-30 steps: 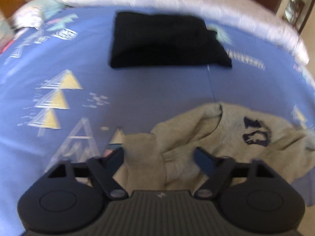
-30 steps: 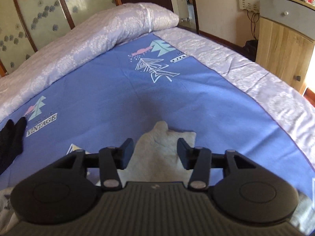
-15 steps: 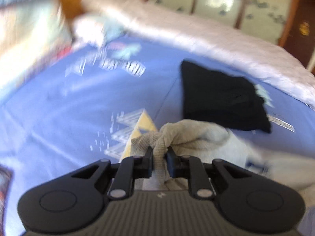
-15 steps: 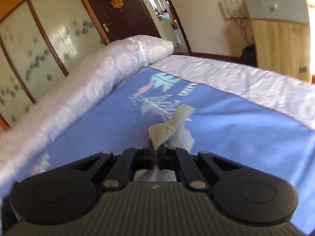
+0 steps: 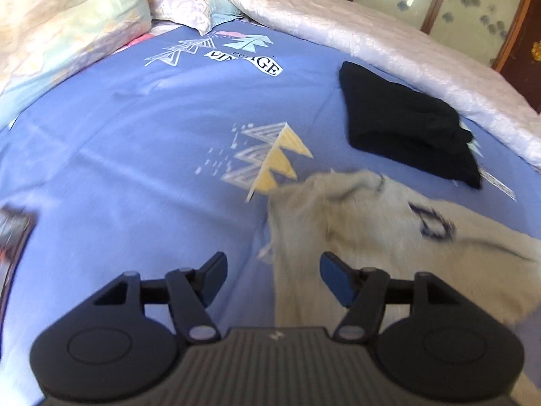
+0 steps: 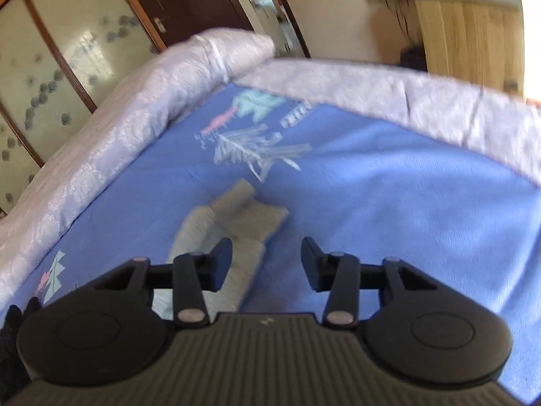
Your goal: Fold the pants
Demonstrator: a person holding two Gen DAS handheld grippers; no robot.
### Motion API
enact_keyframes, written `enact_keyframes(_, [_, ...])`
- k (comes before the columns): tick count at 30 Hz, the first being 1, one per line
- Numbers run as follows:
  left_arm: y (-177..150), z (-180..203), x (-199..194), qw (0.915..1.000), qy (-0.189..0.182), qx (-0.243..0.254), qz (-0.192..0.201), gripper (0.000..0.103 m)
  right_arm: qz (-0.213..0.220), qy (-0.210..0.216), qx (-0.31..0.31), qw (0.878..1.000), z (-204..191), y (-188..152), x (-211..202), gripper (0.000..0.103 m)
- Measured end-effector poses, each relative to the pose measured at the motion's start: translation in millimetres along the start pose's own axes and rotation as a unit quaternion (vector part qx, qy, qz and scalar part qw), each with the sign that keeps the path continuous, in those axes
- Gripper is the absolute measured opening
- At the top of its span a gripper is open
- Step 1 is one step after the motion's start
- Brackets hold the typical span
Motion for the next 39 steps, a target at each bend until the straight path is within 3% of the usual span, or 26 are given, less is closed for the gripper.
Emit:
enact_keyframes(2, [-17, -3, -10, 0.9996, -0.021, -0.007, -0.015, 0.065, -0.007, -0.004, 0.003, 1.0, -2, -7, 10, 0.046])
enact_keyframes(5, [-38, -2, -14, 0.9982, -0.037, -0.013, -0.045, 0.066, -0.029, -0.011, -0.008, 0.999, -14, -19, 37, 0.036])
enact_keyframes(7, [-51, 1, -18, 0.997, -0.046, -0.012, -0.062, 0.065, -0.036, -0.026, -0.024, 0.999, -20, -27, 51, 0.014])
enact_keyframes(9, [-59, 8, -20, 0.9957, -0.058, -0.005, -0.071, 0.06, -0.027, -0.035, -0.035, 0.998, -27, -27, 53, 0.003])
enact_keyframes(13, [-65, 18, -23, 0.9947, -0.07, 0.007, -0.075, 0.056, 0.058, -0.01, 0.017, 0.998, -23, -2, 13, 0.003])
enact_keyframes(15, [-65, 18, -22, 0.9947, -0.071, 0.009, -0.074, 0.057, 0.074, -0.061, 0.012, 0.995, -16, 3, 4, 0.003])
enact_keyframes(17, [-65, 19, -20, 0.9944, -0.072, 0.008, -0.076, 0.058, 0.078, -0.142, -0.031, 0.986, -9, 1, 10, 0.011])
enact_keyframes(19, [-64, 17, -21, 0.9946, -0.074, 0.004, -0.073, 0.06, 0.057, -0.168, -0.055, 0.983, 1, 2, 12, 0.039])
enact_keyframes(21, [-65, 14, -24, 0.9949, -0.074, 0.003, -0.069, 0.061, 0.091, -0.15, -0.019, 0.984, 13, 9, -9, 0.039])
enact_keyframes(23, [-66, 10, -26, 0.9948, -0.074, -0.003, -0.071, 0.064, 0.094, -0.12, -0.005, 0.988, 16, 8, -24, 0.039])
enact_keyframes(26, [-73, 7, -30, 0.9933, -0.083, -0.006, -0.08, 0.065, 0.038, -0.082, -0.021, 0.996, 9, -8, -34, 0.039])
enact_keyframes(29, [-79, 5, -44, 0.994, -0.086, -0.003, -0.069, 0.066, -0.01, -0.015, -0.027, 0.999, -1, -33, -59, 0.039])
enact_keyframes(31, [-82, 0, -55, 0.9939, -0.091, -0.007, -0.062, 0.073, -0.046, 0.038, -0.06, 0.996, -8, -58, -83, 0.039])
enact_keyframes(34, [-89, -9, -73, 0.9937, -0.098, -0.015, -0.054, 0.074, -0.09, 0.105, -0.136, 0.981, -11, -102, -133, 0.038])
enact_keyframes(36, [-97, -14, -84, 0.9923, -0.11, -0.024, -0.053, 0.077, -0.088, 0.12, -0.174, 0.974, 0, -123, -168, 0.039])
enact_keyframes(39, [-112, -18, -95, 0.9869, -0.142, -0.042, -0.063, 0.077, -0.061, 0.089, -0.157, 0.982, 42, -123, -202, 0.039])
Point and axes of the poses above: each gripper's, at about its wrist camera, not at the fingertips, and x roughly the way its jaws point, z to its right, y to its top, the point moved 4 cm from there along x, roughly the way its jaws point, and after that the axes turned 13 degrees about x, right-handed, at the moved point
